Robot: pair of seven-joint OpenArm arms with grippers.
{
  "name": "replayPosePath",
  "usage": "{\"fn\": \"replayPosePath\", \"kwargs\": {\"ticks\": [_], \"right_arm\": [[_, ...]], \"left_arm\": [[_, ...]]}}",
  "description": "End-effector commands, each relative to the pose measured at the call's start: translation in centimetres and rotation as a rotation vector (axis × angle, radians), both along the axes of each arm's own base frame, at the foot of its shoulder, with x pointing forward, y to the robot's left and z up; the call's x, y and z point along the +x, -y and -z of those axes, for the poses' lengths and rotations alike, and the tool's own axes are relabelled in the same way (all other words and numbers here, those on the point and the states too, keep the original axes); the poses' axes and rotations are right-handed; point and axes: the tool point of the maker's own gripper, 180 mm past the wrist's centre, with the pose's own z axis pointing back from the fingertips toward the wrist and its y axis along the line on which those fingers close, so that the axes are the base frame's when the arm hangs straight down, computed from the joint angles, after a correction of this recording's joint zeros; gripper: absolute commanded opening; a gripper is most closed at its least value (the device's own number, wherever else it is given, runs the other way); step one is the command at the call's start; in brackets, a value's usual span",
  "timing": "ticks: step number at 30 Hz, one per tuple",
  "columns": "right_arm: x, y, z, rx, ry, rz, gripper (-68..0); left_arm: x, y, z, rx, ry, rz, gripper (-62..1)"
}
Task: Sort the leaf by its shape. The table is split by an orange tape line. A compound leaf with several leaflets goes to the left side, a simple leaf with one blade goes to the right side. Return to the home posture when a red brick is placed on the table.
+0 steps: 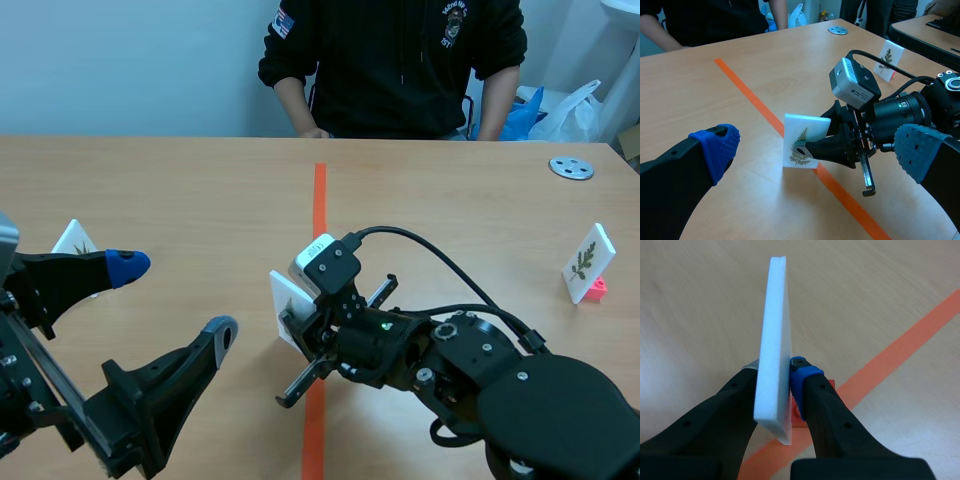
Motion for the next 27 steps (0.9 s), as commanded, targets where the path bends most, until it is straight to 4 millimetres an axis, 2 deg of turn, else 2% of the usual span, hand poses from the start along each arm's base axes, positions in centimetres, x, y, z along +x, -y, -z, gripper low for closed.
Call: {"fn": "replayPosePath", "kwargs": {"ticks": [1, 5, 12, 20, 23, 27], "right_arm": [[0.8, 0.4, -2.2, 0.025, 0.061, 0.005, -64.3], [0.7, 1.5, -4.5, 0.046, 0.119, 0.025, -64.2], [0.6, 5.1, -9.0, 0.065, 0.228, 0.106, -64.2], [1.2, 11.5, -13.1, 0.133, 0.257, 0.306, -64.2], [1.4, 14.3, -14.0, 0.156, 0.258, 0.391, -64.2], [1.9, 17.9, -14.1, 0.138, 0.244, 0.490, -64.2]], "left_arm": [[0.2, -0.1, -0.6, -0.015, 0.018, -0.008, 1.4], [0.2, -0.1, -0.6, -0.015, 0.018, -0.008, 1.4], [0.2, -0.1, -0.6, -0.015, 0.018, -0.008, 1.4], [0.2, -0.1, -0.6, -0.015, 0.019, -0.008, 1.4], [0.2, -0.1, -0.6, -0.015, 0.019, -0.008, 1.4], [0.2, -0.1, -0.6, -0.016, 0.018, -0.009, 1.4]]}}
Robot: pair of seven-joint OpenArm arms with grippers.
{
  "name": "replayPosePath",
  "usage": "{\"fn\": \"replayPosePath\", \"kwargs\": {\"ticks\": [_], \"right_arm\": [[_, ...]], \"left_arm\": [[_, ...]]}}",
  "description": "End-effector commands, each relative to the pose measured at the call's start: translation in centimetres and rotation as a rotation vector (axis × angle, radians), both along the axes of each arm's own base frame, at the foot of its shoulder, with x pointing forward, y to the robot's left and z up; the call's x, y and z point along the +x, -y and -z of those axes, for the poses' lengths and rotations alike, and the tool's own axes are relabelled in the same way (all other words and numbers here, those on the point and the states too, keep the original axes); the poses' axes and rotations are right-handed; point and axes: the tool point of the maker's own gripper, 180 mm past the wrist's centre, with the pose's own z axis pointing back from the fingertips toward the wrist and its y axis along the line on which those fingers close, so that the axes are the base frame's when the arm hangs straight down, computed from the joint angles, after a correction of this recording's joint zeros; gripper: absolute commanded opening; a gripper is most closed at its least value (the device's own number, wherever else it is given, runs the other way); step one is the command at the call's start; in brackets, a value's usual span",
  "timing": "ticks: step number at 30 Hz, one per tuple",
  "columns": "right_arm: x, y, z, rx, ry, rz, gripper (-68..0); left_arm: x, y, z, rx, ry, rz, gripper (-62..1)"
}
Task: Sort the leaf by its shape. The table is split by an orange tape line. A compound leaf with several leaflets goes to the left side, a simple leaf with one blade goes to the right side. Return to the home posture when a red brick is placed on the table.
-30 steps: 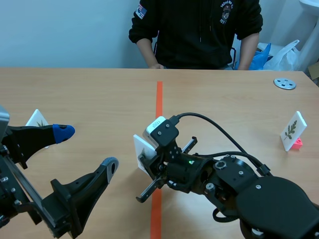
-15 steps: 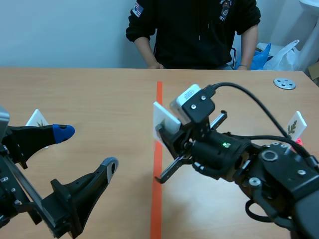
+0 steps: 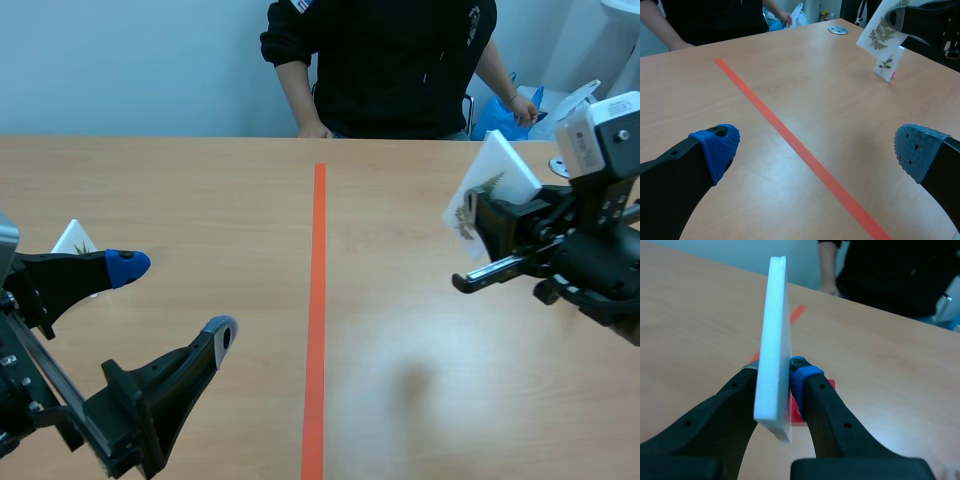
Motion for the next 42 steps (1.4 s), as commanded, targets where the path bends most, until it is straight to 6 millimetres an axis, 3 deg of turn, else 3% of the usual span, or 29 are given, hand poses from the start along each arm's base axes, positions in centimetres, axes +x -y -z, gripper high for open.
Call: {"fn": "replayPosePath", "kwargs": {"ticks": [1, 6, 15, 26, 42], "right_arm": [[0.5, 0.8, -0.7, 0.004, 0.016, 0.020, -64.2], [1.2, 3.6, 0.4, 0.003, -0.010, 0.130, -64.2], [3.4, 7.4, 5.6, 0.027, -0.117, 0.245, -64.2], [6.0, 11.1, 7.9, 0.041, -0.131, 0.381, -64.2], [5.7, 12.7, 10.9, 0.028, -0.183, 0.435, -63.4]], "left_arm": [[0.2, -0.1, -0.6, -0.015, 0.018, -0.008, 1.4], [0.2, -0.1, -0.6, -0.015, 0.018, -0.008, 1.4], [0.2, -0.1, -0.6, -0.015, 0.018, -0.008, 1.4], [0.2, -0.1, -0.6, -0.015, 0.018, -0.008, 1.4], [0.2, -0.1, -0.6, -0.015, 0.018, -0.008, 1.4]]}}
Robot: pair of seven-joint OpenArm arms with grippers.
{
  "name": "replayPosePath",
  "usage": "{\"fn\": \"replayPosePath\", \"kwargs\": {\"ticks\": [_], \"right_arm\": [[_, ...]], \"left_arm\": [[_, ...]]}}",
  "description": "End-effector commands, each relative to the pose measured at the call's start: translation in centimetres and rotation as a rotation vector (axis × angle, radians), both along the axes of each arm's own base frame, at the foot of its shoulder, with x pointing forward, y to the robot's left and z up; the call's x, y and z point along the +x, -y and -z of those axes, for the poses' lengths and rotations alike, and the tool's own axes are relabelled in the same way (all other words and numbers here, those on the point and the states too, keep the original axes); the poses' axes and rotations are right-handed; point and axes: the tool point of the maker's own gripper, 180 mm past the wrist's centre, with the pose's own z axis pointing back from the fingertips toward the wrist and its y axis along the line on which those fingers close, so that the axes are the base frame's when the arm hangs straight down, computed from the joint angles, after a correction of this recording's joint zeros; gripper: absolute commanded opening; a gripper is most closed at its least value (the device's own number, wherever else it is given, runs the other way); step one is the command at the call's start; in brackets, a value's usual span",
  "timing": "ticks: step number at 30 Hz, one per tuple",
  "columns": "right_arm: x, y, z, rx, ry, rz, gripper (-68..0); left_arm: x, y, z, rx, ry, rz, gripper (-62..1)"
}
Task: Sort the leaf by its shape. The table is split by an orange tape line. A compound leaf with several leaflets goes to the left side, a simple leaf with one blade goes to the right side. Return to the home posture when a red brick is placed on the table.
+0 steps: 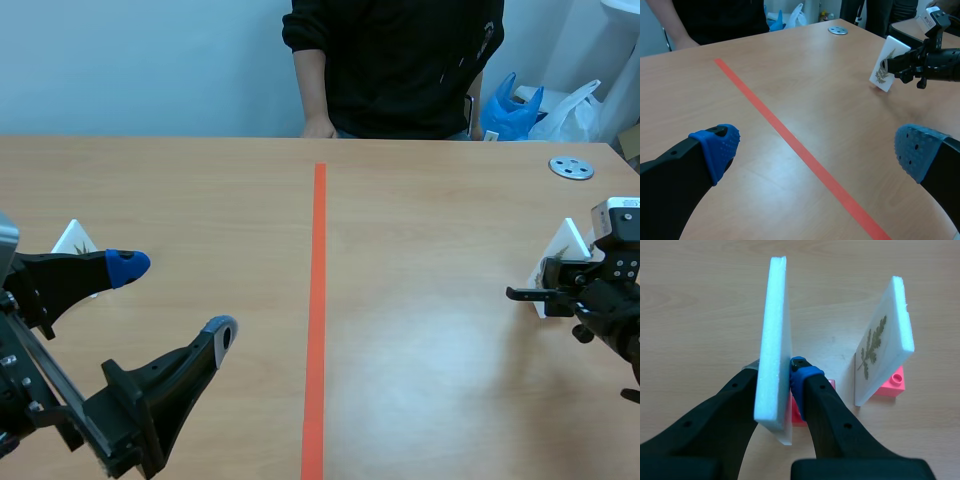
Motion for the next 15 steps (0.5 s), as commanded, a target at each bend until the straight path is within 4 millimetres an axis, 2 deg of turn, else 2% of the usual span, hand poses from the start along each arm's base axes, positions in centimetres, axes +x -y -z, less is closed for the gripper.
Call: {"fn": "replayPosePath", "kwargs": {"ticks": [1, 8, 15], "right_arm": [[1.0, 0.5, -1.8, -0.015, 0.055, 0.009, -62.2], [0.8, 1.2, -1.6, -0.032, 0.047, 0.038, -48.9], [1.1, 1.1, -2.6, -0.029, 0.093, 0.038, -17.9]], "left_arm": [[0.2, -0.1, -0.6, -0.015, 0.018, -0.008, 1.4], [0.2, -0.1, -0.6, -0.015, 0.018, -0.008, 1.4], [0.2, -0.1, -0.6, -0.015, 0.018, -0.008, 1.4]]}}
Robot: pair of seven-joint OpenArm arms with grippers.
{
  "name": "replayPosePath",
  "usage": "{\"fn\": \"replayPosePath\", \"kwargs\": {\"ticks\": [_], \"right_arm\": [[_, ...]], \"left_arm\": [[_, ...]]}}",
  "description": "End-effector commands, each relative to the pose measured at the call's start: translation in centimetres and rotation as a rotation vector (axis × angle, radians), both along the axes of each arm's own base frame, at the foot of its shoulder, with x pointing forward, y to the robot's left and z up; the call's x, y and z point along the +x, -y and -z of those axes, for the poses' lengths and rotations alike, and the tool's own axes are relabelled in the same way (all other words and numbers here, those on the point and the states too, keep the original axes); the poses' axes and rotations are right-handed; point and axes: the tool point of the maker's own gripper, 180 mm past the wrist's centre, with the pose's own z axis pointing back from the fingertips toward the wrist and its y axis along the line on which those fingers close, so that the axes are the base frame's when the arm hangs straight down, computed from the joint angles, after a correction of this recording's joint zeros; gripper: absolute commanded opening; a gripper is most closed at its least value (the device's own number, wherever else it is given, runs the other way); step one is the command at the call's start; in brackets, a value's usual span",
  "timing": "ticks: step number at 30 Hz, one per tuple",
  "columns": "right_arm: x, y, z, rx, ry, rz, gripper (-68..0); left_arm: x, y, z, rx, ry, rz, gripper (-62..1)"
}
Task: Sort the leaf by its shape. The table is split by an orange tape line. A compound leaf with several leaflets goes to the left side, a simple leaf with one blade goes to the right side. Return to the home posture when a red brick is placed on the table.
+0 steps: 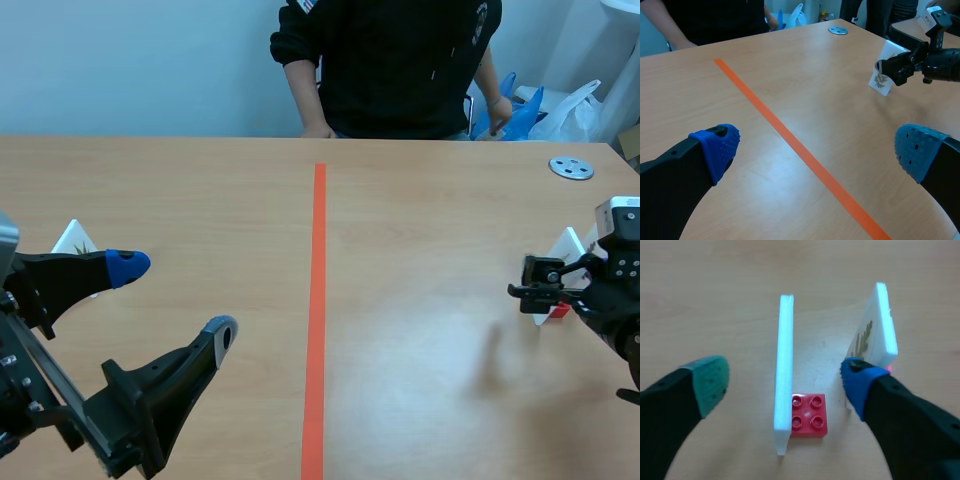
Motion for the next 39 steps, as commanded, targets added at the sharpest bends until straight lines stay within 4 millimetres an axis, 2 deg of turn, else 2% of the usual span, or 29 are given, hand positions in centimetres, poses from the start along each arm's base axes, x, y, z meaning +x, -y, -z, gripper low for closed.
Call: {"fn": "replayPosePath", "kwargs": {"ticks": [1, 6, 10, 17, 22, 25, 33, 39], "right_arm": [[1.1, 0.5, -2.5, -0.018, 0.075, -0.005, -14.8], [1.3, 0.0, -5.1, -0.008, 0.143, -0.030, -10.2], [0.8, -0.6, -8.1, 0.011, 0.204, -0.052, -0.3], [-1.6, -1.0, -12.6, -0.002, 0.220, -0.097, 0.4], [-4.3, -3.4, -15.5, -0.014, 0.235, -0.261, 0.4], [-6.3, -5.3, -16.2, -0.006, 0.219, -0.362, 0.4], [-11.2, -9.7, -16.1, 0.056, 0.148, -0.547, 0.4], [-13.0, -10.9, -15.5, 0.085, 0.107, -0.583, 0.4]], "left_arm": [[0.2, -0.1, -0.6, -0.015, 0.018, -0.008, 1.4], [0.2, -0.1, -0.5, -0.011, 0.013, -0.008, 1.4], [0.2, -0.1, -0.5, -0.011, 0.013, -0.008, 1.4], [0.2, -0.1, -0.5, -0.010, 0.012, -0.008, 1.4], [0.2, -0.1, -0.5, -0.010, 0.012, -0.008, 1.4], [0.2, -0.1, -0.3, -0.005, 0.006, -0.007, 1.4], [-0.2, -0.2, 0.2, -0.012, -0.033, -0.013, 1.4], [-0.2, -0.2, 0.2, -0.028, -0.042, -0.020, 1.4]]}}
